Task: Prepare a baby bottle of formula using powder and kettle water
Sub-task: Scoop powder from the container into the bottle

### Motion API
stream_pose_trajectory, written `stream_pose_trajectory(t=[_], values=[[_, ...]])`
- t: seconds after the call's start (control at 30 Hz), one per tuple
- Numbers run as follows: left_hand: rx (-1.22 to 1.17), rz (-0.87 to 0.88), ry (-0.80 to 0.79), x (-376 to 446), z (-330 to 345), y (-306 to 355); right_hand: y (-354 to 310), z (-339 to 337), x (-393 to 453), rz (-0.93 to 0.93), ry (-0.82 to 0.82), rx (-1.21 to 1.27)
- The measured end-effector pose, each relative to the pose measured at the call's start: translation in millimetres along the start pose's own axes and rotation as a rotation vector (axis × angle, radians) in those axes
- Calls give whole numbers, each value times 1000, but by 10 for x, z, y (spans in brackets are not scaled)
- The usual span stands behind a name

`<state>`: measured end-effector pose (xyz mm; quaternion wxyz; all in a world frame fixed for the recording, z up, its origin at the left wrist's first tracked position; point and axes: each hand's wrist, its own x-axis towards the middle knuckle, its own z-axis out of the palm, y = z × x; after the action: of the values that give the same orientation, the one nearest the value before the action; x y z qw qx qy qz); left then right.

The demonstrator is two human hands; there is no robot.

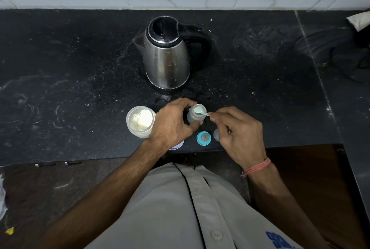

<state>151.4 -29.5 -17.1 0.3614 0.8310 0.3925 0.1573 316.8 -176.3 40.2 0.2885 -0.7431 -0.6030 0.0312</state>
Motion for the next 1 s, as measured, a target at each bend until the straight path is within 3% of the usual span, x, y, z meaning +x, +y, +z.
stream_pose_trajectory(t=[0.5,0.8,1.0], values=[[14,-22,-3,3,-5,27,46,-9,87,14,26,30],[57,-41,-9,21,-36,47,11,-19,135,584,166,601],[20,-61,-1,-105,-91,107,-53,6,204,757,224,930]])
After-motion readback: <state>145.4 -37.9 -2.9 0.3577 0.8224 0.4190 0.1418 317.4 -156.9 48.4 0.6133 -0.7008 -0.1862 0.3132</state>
